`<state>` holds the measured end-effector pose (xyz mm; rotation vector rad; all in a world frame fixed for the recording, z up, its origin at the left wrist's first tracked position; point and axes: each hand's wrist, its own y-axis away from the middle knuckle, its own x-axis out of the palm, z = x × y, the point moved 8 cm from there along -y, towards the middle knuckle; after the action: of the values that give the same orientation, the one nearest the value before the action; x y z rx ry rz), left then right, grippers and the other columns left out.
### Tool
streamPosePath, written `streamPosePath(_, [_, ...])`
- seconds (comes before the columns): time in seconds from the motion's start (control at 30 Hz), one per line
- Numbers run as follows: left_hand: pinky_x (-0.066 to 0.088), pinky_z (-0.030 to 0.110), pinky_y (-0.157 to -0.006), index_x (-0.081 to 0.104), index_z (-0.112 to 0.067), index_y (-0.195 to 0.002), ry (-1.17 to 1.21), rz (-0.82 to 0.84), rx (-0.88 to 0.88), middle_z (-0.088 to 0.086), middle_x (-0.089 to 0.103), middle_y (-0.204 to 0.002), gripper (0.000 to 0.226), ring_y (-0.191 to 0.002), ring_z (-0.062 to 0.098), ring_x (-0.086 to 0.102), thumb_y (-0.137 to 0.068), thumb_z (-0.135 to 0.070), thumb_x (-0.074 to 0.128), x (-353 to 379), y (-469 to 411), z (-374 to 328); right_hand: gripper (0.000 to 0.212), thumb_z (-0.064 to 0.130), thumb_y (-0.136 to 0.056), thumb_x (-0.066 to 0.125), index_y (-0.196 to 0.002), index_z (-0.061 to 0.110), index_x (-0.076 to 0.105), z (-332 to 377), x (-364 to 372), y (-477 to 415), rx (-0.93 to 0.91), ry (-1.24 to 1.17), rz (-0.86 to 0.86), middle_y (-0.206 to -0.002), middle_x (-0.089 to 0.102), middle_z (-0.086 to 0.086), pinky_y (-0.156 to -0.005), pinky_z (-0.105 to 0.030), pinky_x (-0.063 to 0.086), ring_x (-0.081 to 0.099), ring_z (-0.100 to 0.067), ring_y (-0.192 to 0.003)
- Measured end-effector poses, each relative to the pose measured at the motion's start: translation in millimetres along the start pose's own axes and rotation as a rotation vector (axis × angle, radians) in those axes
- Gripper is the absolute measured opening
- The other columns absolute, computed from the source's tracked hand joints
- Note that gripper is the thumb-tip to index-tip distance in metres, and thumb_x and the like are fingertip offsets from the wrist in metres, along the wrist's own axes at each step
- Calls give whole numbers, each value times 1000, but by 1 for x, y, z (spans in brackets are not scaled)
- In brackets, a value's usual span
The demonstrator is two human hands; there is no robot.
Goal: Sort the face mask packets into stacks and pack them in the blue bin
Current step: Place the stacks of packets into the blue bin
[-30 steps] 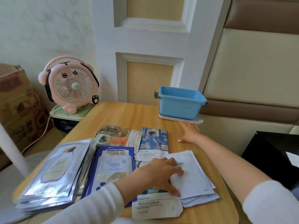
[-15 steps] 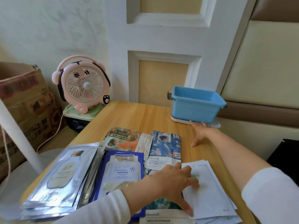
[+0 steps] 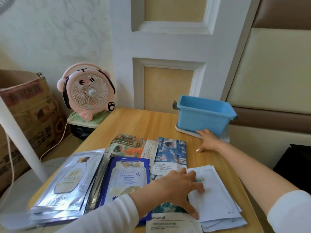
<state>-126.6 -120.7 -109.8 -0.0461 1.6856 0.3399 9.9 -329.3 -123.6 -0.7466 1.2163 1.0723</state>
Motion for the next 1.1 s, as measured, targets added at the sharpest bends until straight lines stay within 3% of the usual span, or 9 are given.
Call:
streamPosePath(0.13, [34,43,-95,34,-30,-140,-4,6,-11,6,33,-138,74,-120,29,34,-78,-57,63,0,0,0,60,24,-87,64,-141,21,39,10,6,23,-48,-17,-119,-129,41,-5,-103,-32,37,43,-22,-124])
streamPosePath(0.3, [34,42,-95,33,-31,-140,-15,8,-18,5,33,-140,75,-120,28,34,-77,-59,62,3,-1,0,35,6,-92,50,-123,21,59,-15,2,56,-46,-43,-285,-111,54,-3,-84,-27,43,53,-22,-106])
streamPosePath(0.5, [33,42,-98,32,-33,-141,-11,6,-29,4,31,-142,75,-124,27,33,-77,-60,62,3,-1,1,30,1,-88,45,-101,22,62,-41,-13,84,29,229,-271,-105,59,-3,-67,-28,36,55,-23,-91])
streamPosePath(0.63, [33,41,-98,32,-33,-141,-13,-6,-30,3,31,-142,75,-123,26,33,-77,-60,61,2,0,0,17,0,-78,44,-75,17,44,-63,-19,105,63,238,-252,-82,47,-2,-52,-27,23,42,-22,-75])
streamPosePath(0.73, [34,41,-97,31,-33,-141,-24,-18,-27,2,30,-143,75,-124,26,33,-78,-61,60,3,1,-1,21,-4,-75,45,-74,16,42,-66,-19,121,-57,339,-246,-79,46,2,-47,-23,15,41,-22,-72])
streamPosePath(0.87, [32,42,-98,30,-34,-142,-28,-20,-33,1,29,-145,75,-127,26,31,-78,-61,59,6,2,0,25,-6,-75,47,-73,18,42,-51,-18,136,-211,360,-245,-79,47,4,-52,-27,23,48,-20,-75])
streamPosePath(1.1, [33,41,-98,30,-35,-142,-19,-22,-39,1,28,-146,75,-129,25,29,-78,-61,59,5,1,-1,19,1,-81,50,-77,20,45,-12,-14,134,-319,296,-203,-84,51,2,-53,-21,22,44,-17,-78])
